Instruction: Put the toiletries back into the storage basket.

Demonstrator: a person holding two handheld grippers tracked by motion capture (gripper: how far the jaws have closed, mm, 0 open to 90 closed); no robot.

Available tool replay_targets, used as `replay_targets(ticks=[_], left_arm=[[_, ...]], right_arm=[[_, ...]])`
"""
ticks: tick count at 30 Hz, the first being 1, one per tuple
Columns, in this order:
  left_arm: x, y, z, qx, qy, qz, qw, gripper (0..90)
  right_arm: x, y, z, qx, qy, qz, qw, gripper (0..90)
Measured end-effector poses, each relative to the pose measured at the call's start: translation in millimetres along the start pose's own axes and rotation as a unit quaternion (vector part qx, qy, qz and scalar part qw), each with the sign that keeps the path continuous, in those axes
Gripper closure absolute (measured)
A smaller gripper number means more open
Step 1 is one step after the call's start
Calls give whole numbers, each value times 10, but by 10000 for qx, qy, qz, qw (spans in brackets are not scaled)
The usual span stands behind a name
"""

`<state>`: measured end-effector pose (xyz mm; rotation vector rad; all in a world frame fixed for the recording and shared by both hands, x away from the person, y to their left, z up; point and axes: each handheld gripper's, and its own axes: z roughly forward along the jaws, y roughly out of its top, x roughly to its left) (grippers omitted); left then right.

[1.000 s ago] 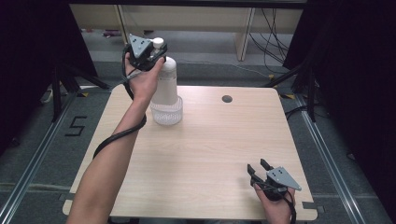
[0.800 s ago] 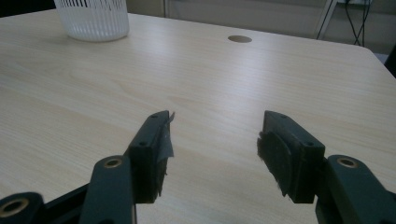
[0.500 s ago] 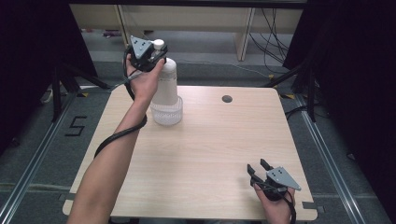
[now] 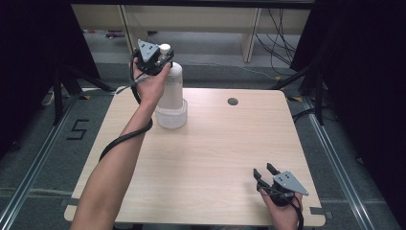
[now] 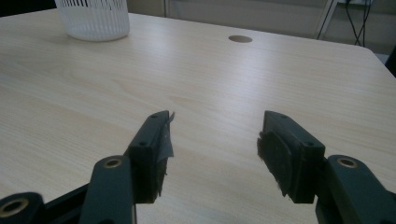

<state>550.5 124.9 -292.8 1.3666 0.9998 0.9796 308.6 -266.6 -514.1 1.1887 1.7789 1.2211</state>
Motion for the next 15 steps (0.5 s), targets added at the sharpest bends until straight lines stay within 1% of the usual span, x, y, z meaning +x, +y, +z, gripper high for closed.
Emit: replay_targets(ticks=[5, 6, 11, 15], left_arm=[[11, -21, 10, 33, 2, -4, 10000, 593], [13, -35, 14, 40, 9, -4, 10000, 593], [10, -72, 18, 80, 16, 28, 10000, 593], [11, -113, 21, 123, 12, 14, 9999, 593]], right_arm=[[0, 2, -4, 25, 13, 14, 10000, 436], [-10, 4, 0, -36, -22, -72, 10000, 435], [-10, 4, 0, -37, -20, -68, 10000, 436], [-12, 2, -1, -32, -23, -75, 10000, 435]])
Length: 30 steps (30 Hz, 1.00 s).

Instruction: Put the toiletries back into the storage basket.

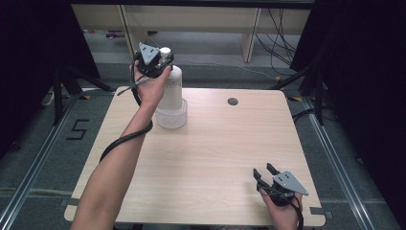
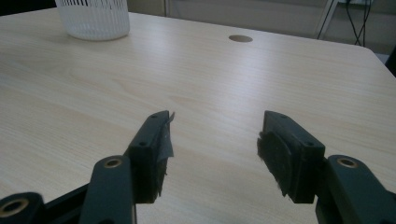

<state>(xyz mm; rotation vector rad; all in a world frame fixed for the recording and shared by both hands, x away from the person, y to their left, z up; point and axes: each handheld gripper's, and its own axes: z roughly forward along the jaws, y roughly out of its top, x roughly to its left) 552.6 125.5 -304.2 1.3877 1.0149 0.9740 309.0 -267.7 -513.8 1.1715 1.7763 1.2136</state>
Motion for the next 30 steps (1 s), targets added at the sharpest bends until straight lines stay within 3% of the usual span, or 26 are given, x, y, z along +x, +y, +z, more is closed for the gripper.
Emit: replay_targets(ticks=[30], left_arm=[[5, -264, 27, 246, -6, -127, 9996, 593]], right_arm=[[3, 1, 1, 2, 8, -8, 10000, 435]])
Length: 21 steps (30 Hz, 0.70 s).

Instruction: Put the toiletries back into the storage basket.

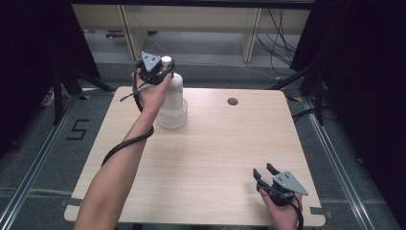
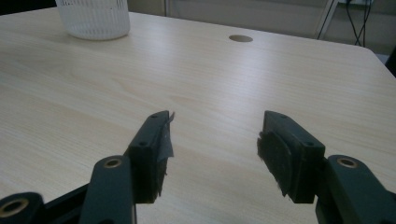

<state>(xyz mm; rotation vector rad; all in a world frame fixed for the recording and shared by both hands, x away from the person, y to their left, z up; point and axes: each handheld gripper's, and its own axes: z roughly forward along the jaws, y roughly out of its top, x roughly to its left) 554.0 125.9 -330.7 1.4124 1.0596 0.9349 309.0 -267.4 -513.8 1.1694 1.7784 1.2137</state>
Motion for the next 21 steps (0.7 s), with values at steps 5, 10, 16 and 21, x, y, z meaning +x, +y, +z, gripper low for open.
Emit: replay_targets(ticks=[5, 10, 16, 21], left_arm=[[3, -86, 10, 90, 14, 33, 10000, 592], [4, -141, 16, 150, -2, -2, 9999, 592], [-2, -200, 26, 222, -6, -6, 9998, 592], [-11, -248, 37, 276, -11, -3, 9996, 591]], right_arm=[[0, 2, 6, 55, 127, 30, 9999, 435], [22, 5, -5, 121, 85, 125, 9998, 435], [19, 3, 2, 81, 67, 88, 9999, 435], [9, 7, -12, 88, 24, 34, 10000, 435]])
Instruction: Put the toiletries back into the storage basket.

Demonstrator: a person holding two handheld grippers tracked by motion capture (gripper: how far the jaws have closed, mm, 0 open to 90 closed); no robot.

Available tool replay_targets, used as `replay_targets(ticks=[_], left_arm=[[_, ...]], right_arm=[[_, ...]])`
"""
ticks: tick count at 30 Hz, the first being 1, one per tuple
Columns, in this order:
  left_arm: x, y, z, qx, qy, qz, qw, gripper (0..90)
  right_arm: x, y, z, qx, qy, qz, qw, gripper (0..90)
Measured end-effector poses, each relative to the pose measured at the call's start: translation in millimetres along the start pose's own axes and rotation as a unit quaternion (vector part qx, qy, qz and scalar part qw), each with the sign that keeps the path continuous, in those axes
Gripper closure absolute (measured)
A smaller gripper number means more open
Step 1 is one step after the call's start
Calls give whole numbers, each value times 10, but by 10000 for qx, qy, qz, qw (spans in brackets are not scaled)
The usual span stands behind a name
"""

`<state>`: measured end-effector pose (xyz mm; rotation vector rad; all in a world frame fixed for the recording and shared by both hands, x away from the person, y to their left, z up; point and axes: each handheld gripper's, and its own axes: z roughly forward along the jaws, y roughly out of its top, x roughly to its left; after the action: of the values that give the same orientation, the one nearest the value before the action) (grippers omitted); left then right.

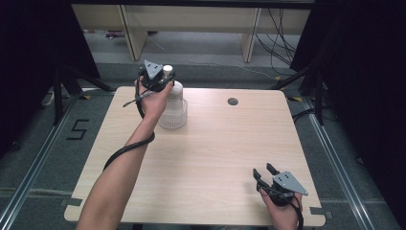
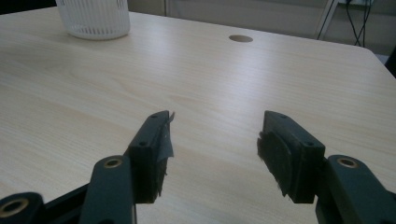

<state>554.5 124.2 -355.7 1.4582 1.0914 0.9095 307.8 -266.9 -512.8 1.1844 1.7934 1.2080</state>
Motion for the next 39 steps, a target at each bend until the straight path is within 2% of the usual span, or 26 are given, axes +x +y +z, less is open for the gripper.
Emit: replay_targets(ticks=[1, 2, 6, 9, 16, 27, 28, 30, 36, 38, 39], left_arm=[[-4, -12, 5, 8, -8, -10, 10000, 592], [-9, -22, 8, 28, -9, -18, 10000, 591], [-19, -55, 30, 85, -25, -51, 9999, 591], [-24, -77, 33, 100, -35, -67, 9999, 591], [-11, -93, 33, 93, -25, -93, 9999, 590], [37, -102, 4, 125, -23, -151, 9998, 586], [39, -101, 1, 134, -26, -164, 9998, 586], [41, -100, 1, 137, -9, -186, 9997, 584], [29, -96, 6, 156, 5, -193, 9997, 524], [34, -90, 3, 169, 11, -249, 9995, 458], [35, -88, 0, 170, 21, -240, 9996, 458]], right_arm=[[-13, -3, 12, -75, -58, -107, 9999, 435], [-3, -2, 10, -16, 63, 31, 10000, 435], [14, -3, 10, 16, 55, 68, 10000, 435], [-7, -6, 8, -95, -41, -42, 9999, 435], [14, -3, -2, 14, 35, 82, 10000, 435], [7, -5, 9, -4, 25, -38, 10000, 429], [11, -10, 26, -82, 28, -39, 10000, 429], [14, -6, 15, -12, 9, -40, 10000, 429], [10, -8, 13, -62, 12, -37, 10000, 425], [8, -5, 8, -7, 33, -36, 10000, 425], [7, -6, 9, -8, 32, -43, 10000, 424]])
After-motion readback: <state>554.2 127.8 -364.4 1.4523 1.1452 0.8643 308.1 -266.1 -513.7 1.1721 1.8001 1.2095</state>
